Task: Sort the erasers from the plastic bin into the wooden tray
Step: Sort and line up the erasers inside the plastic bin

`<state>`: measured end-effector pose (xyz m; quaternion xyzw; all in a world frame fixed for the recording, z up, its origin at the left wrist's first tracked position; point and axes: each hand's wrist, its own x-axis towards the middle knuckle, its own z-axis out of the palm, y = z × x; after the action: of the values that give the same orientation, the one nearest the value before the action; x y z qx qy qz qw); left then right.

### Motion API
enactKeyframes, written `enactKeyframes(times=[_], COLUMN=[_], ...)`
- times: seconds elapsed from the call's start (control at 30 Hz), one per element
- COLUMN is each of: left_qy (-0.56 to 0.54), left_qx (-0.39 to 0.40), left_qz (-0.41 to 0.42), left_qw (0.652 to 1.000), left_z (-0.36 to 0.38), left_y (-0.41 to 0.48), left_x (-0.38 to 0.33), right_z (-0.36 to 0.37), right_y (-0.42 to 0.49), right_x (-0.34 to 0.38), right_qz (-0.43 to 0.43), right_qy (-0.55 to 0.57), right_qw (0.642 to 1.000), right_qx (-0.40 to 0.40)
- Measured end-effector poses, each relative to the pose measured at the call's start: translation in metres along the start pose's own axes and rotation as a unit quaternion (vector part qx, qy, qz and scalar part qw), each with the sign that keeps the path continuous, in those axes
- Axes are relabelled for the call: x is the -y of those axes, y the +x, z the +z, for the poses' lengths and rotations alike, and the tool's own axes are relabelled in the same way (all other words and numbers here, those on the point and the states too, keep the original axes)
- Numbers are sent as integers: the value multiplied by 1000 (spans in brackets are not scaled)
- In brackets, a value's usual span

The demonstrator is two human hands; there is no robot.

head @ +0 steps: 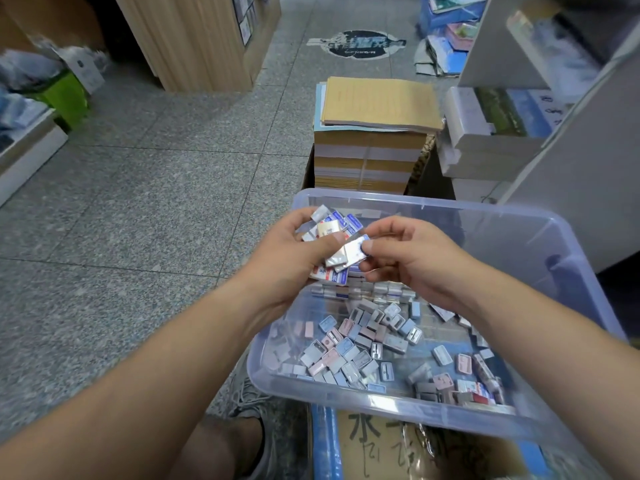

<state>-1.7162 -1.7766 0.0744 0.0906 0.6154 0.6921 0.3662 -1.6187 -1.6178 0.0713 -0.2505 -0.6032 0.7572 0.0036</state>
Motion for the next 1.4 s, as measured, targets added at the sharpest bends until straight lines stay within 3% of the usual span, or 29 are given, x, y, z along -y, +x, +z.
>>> enactKeyframes(times=[0.13, 0.4, 0.6, 0.87, 1.0, 1.17, 1.27, 1.33, 1.4], left_qy=[-28, -29, -13, -9, 3, 17, 27, 36, 40], left_qx=[-2, -1, 5, 12, 15, 38, 72, 94, 106], left_qz=[-16, -50, -55, -53, -53, -67, -81, -86, -92], left_qw=[999, 998, 998, 998, 998, 997, 994, 991, 989], left_z=[5, 6, 4, 2, 1, -1, 0, 1, 3], left_y=[2, 3, 6, 6, 6, 4, 0, -2, -3], left_x=[-1, 0, 2, 2, 2, 2, 2, 4, 7], right_z=[-9, -48, -43, -30, -30, -30, -18, -15, -16], right_y=[2, 40, 67, 73, 72, 60, 43, 33, 26], right_x=[-2, -41, -68, -87, -84, -57, -27, -14, -13], right_qz=[2, 108, 146, 102, 102, 70, 39, 54, 60], right_qy=[19, -2, -39, -196, -210, -330, -119, 0, 28], right_qw=[1000, 969, 956, 952, 952, 922, 990, 998, 994], right_qx=[-14, -224, -252, -210, -198, -190, -69, 29, 84])
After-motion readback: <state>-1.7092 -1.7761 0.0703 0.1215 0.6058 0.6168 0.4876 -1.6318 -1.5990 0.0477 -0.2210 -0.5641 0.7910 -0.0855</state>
